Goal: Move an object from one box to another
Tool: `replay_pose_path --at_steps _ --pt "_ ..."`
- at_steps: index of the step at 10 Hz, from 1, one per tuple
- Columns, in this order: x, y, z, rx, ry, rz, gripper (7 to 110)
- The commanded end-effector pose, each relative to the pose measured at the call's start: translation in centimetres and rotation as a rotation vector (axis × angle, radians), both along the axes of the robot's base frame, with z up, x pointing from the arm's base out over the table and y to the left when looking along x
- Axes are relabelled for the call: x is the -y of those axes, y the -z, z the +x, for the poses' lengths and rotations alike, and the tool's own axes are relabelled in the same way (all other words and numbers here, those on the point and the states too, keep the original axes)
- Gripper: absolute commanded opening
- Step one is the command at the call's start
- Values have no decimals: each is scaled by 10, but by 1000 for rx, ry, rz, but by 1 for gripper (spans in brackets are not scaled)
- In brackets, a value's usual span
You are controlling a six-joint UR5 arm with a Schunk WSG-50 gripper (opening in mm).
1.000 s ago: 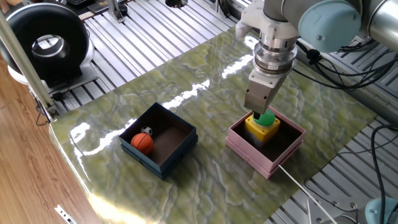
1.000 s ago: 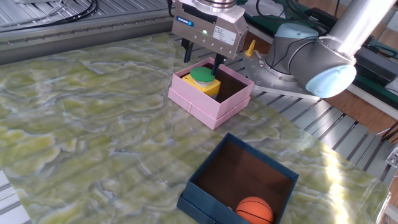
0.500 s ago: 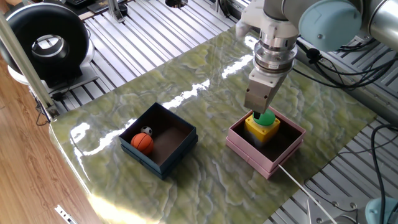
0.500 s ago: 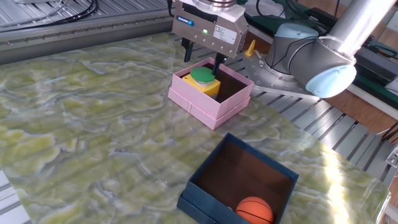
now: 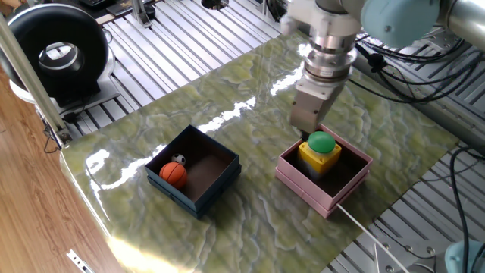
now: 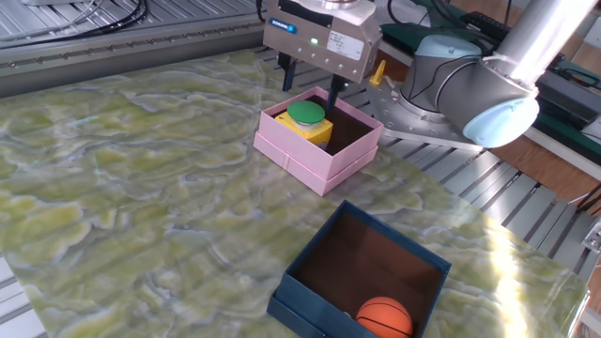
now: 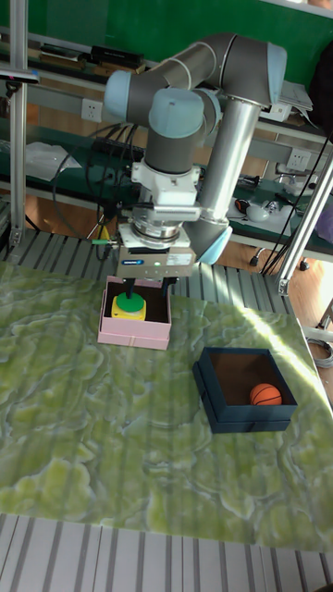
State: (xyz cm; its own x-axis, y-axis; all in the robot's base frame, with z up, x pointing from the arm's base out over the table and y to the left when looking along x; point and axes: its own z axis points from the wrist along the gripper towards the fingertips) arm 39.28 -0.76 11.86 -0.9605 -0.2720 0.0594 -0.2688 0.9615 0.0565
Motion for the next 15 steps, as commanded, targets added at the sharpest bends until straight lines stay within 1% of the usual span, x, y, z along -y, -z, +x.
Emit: replay_pose_path --at_steps 1,3,5,8,9,10,11,12,13,14,15 --pt "-54 -12 17 -2 50 51 66" --pt "-86 -15 26 -3 82 53 66" --pt "-115 -14 37 5 103 61 66" --pt "-141 -9 55 17 84 66 66" --pt "-151 -9 65 27 70 61 66" --pt "-161 -10 72 33 57 57 66" --pt "-171 -12 78 36 25 59 66" --pt "-184 -12 83 39 1 79 66" --pt "-195 -10 90 47 -49 109 66" --pt "-196 -8 98 78 -114 117 66" --pt "-199 -9 99 86 -139 129 66"
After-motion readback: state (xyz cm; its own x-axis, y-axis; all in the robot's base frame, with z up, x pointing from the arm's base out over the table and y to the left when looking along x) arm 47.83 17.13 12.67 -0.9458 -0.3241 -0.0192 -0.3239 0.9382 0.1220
